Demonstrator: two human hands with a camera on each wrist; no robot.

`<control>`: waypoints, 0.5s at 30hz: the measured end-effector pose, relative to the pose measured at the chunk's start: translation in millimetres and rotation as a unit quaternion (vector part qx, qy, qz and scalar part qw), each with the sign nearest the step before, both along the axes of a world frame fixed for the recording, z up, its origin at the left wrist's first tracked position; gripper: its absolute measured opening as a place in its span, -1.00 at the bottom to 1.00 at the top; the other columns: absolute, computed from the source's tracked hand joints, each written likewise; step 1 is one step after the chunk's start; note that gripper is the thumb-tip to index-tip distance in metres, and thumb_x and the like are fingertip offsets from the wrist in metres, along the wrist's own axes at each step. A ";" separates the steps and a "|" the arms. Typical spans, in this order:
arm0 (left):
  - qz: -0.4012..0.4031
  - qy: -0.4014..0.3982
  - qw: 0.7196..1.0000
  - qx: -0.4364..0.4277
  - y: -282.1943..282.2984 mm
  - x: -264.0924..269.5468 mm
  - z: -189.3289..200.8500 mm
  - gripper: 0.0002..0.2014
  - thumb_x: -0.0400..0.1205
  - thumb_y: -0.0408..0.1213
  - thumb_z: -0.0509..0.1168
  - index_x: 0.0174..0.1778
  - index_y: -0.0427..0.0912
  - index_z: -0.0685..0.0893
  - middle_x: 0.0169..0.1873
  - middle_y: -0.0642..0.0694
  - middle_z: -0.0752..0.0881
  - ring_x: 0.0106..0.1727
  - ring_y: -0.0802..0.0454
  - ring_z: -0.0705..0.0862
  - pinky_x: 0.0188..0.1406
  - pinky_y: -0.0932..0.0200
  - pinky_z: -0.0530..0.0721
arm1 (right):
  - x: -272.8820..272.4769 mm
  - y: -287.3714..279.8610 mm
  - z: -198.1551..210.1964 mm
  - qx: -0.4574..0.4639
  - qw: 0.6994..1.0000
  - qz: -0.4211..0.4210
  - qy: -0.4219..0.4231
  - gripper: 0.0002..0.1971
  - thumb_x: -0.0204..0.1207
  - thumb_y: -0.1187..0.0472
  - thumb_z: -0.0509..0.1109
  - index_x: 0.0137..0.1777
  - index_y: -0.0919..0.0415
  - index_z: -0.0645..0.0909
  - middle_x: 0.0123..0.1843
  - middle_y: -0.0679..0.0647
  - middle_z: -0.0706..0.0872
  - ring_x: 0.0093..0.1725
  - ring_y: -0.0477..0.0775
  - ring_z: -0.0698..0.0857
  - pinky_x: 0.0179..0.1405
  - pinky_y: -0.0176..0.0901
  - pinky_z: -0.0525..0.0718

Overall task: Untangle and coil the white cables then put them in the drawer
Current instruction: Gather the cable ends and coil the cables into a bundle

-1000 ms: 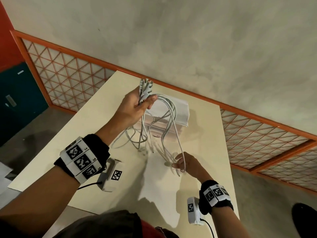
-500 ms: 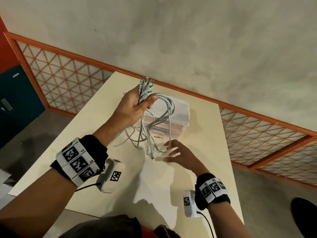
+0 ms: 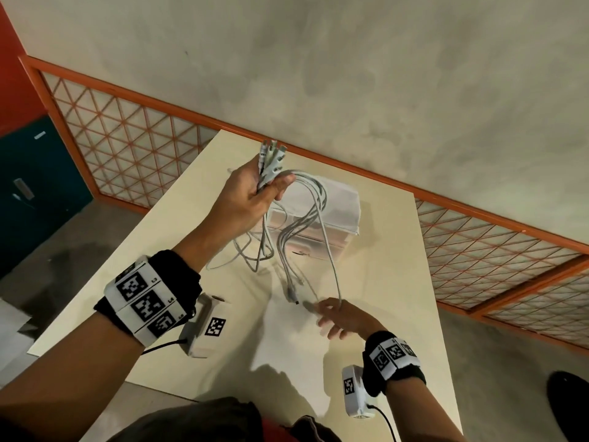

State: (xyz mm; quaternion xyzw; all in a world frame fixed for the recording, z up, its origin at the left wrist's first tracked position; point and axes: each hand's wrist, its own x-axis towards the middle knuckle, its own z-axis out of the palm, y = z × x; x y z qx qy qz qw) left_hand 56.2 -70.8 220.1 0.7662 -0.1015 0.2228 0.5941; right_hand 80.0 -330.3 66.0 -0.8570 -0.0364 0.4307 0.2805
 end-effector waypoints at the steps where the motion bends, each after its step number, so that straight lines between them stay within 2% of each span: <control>1: -0.010 0.012 1.000 0.014 -1.1 -0.9 -1.2 -0.77 0.65 -0.11 0.27 -0.35 0.15 0.50 -0.50 0.14 0.55 -0.35 0.11 0.54 -0.13 0.02 0.54 | 3.3 -3.5 0.2 -0.018 1.000 0.009 -0.014 -0.41 0.48 -0.21 0.36 0.41 0.05 0.35 0.19 0.10 0.63 -0.18 -0.01 0.72 -0.29 -0.28 0.61; 2: -0.019 0.024 0.999 0.029 -2.2 -1.2 -2.3 -0.78 0.65 -0.10 0.27 -0.33 0.15 0.49 -0.50 0.15 0.55 -0.35 0.13 0.55 -0.11 -0.01 0.57 | 8.7 -7.3 2.2 -0.046 0.998 0.023 -0.031 -0.25 0.41 -0.13 0.50 0.52 0.09 0.29 0.33 0.14 0.55 -0.06 0.01 0.72 -0.17 -0.23 0.67; 3: -0.028 0.033 0.998 0.043 -3.6 -1.7 -2.5 -0.78 0.65 -0.11 0.27 -0.33 0.16 0.50 -0.50 0.14 0.54 -0.35 0.14 0.55 -0.07 -0.03 0.60 | 14.8 -11.0 8.2 -0.085 0.994 0.047 -0.051 -0.09 0.33 -0.07 0.58 0.60 0.12 0.18 0.47 0.18 0.43 0.15 0.08 0.68 0.05 -0.13 0.67; 5: -0.039 0.048 0.996 0.057 -6.1 -2.6 -1.9 -0.77 0.65 -0.13 0.28 -0.32 0.23 0.54 -0.50 0.14 0.55 -0.35 0.18 0.56 -0.05 0.05 0.62 | 26.8 -16.6 32.3 -0.161 0.977 0.114 -0.078 0.15 0.20 -0.09 0.66 0.66 0.07 -0.01 0.65 0.17 0.17 0.57 0.18 0.35 0.48 0.03 0.43; 7: -0.047 0.057 0.995 0.064 -7.9 -2.1 -0.7 -0.76 0.65 -0.12 0.28 -0.30 0.32 0.56 -0.50 0.18 0.58 -0.35 0.21 0.58 -0.12 0.15 0.60 | 35.7 -17.5 66.8 -0.198 0.962 0.172 -0.072 0.29 0.13 -0.14 0.67 0.68 0.02 -0.18 0.71 0.14 0.01 0.68 0.15 0.11 0.61 0.07 0.22; 8: -0.047 0.063 0.994 0.069 -8.8 -2.3 0.3 -0.80 0.65 -0.11 0.28 -0.28 0.29 0.55 -0.48 0.17 0.60 -0.34 0.18 0.60 -0.14 0.17 0.59 | 39.1 -16.3 83.3 -0.190 0.961 0.187 -0.074 0.34 0.11 -0.16 0.67 0.67 0.01 -0.25 0.72 0.14 -0.04 0.69 0.14 0.07 0.63 0.08 0.18; 10: -0.051 0.083 0.991 0.086 -10.5 -2.5 1.6 -0.86 0.64 -0.10 0.28 -0.24 0.15 0.52 -0.43 0.09 0.61 -0.32 0.13 0.62 -0.16 0.21 0.58 | 39.7 -5.5 114.8 -0.080 0.976 0.165 -0.120 0.42 0.00 -0.23 0.67 0.66 -0.06 -0.30 0.73 0.09 -0.04 0.68 0.08 0.08 0.63 0.09 0.18; 11: -0.062 0.093 0.989 0.093 -11.6 -2.9 1.5 -0.85 0.63 -0.11 0.28 -0.26 0.12 0.51 -0.43 0.08 0.59 -0.35 0.17 0.60 -0.20 0.28 0.55 | 37.6 4.6 127.6 0.013 0.979 0.130 -0.159 0.41 -0.05 -0.25 0.66 0.66 -0.11 -0.24 0.72 0.03 0.02 0.65 0.02 0.15 0.61 0.05 0.23; 12: -0.079 0.105 0.987 0.093 -13.8 -2.8 1.2 -0.82 0.63 -0.12 0.29 -0.28 0.11 0.50 -0.44 0.08 0.57 -0.37 0.22 0.57 -0.25 0.36 0.52 | 36.1 14.8 136.0 0.116 0.967 0.095 -0.204 0.32 -0.04 -0.23 0.64 0.66 -0.15 -0.11 0.68 -0.03 0.13 0.59 -0.06 0.27 0.55 -0.05 0.32; 13: -0.099 0.118 0.984 0.087 -16.1 -2.8 1.8 -0.80 0.64 -0.14 0.28 -0.30 0.10 0.49 -0.45 0.08 0.55 -0.39 0.25 0.54 -0.28 0.41 0.49 | 33.9 25.1 141.1 0.205 0.945 0.069 -0.247 0.14 0.05 -0.16 0.63 0.63 -0.14 0.08 0.59 -0.06 0.29 0.49 -0.15 0.40 0.45 -0.18 0.42; 15: -0.125 0.129 0.982 0.064 -19.8 -1.3 2.4 -0.77 0.65 -0.19 0.27 -0.33 0.07 0.47 -0.46 0.06 0.52 -0.39 0.24 0.52 -0.29 0.42 0.46 | 34.1 41.6 142.1 0.302 0.907 0.039 -0.290 -0.40 0.35 0.05 0.55 0.39 0.07 0.50 0.26 -0.06 0.64 0.18 -0.28 0.64 0.16 -0.38 0.56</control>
